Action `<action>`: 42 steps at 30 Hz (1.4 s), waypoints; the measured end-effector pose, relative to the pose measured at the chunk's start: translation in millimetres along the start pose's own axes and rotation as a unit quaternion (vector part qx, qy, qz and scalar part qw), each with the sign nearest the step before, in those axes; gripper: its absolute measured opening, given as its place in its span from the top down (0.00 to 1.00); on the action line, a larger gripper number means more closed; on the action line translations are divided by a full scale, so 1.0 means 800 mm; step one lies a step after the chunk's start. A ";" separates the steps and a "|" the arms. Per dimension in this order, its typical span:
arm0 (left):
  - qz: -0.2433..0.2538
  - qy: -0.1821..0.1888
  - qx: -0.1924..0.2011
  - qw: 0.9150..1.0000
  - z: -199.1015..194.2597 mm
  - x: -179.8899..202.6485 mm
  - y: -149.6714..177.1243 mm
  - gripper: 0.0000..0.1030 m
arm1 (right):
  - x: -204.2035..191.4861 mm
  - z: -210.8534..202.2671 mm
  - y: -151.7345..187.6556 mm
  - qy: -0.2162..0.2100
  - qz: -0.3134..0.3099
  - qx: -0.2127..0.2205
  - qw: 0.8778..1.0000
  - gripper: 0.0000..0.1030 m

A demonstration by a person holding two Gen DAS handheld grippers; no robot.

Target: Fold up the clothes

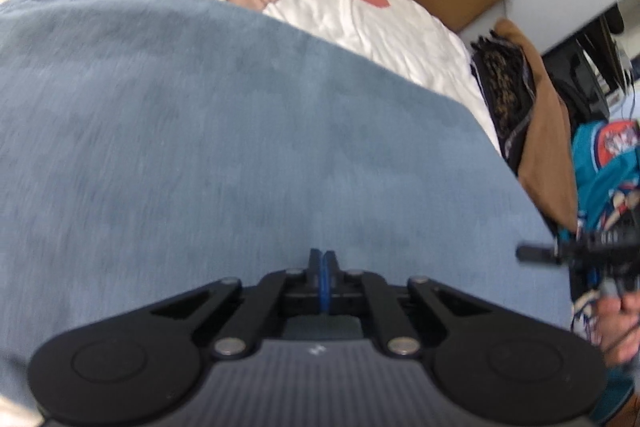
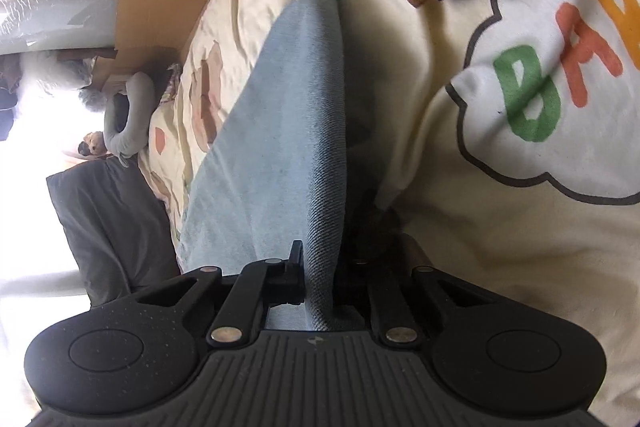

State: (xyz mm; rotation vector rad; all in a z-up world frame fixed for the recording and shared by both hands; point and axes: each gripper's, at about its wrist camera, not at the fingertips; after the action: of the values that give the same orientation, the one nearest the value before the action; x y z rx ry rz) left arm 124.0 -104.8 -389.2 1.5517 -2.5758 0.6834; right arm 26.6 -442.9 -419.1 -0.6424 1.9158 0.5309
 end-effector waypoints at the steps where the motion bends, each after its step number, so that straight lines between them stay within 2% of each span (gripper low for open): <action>1: -0.001 0.002 -0.005 1.000 -0.002 -0.003 0.005 0.98 | 0.000 -0.001 0.000 0.000 0.001 0.003 1.000 0.91; 4: -0.002 0.003 -0.013 1.000 -0.010 -0.009 0.018 0.98 | -0.001 -0.002 0.000 0.002 0.006 0.013 1.000 0.89; 7: 0.018 0.008 -0.011 1.000 -0.019 -0.012 0.028 0.98 | 0.001 -0.001 -0.003 0.008 0.012 0.019 1.000 0.87; 13: 0.027 0.009 -0.043 0.999 -0.018 -0.021 0.048 0.98 | 0.003 0.010 -0.015 0.022 0.007 0.033 0.999 0.87; 17: 0.037 0.029 -0.049 0.998 -0.028 -0.016 0.047 0.96 | 0.001 0.017 -0.022 0.032 -0.001 0.031 0.999 0.87; 24: 0.030 0.037 -0.015 0.999 -0.052 -0.018 0.002 0.93 | 0.008 0.014 -0.023 0.029 0.005 0.044 0.999 0.87; 31: -0.003 0.010 0.017 1.000 -0.009 -0.012 -0.050 0.91 | 0.013 0.010 -0.023 0.020 0.004 0.052 0.998 0.87; 37: -0.006 -0.012 0.021 1.000 0.027 -0.006 -0.085 0.92 | 0.010 0.009 -0.024 0.018 -0.002 0.046 0.999 0.87; 42: -0.002 -0.015 0.047 0.999 0.044 -0.006 -0.113 0.94 | 0.007 0.010 -0.024 0.022 -0.015 0.045 0.999 0.87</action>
State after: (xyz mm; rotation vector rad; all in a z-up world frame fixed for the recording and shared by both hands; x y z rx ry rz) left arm 209.1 -150.5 -391.2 1.6049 -2.5980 0.7973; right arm 42.6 -453.3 -428.8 -0.6286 1.9572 0.4108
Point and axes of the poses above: each gripper's, at about its wrist camera, not at the fingertips, and z roughly the way its jaws point, x to its right, y to its underside, and after that the axes turned 13 degrees about -y, right-handed
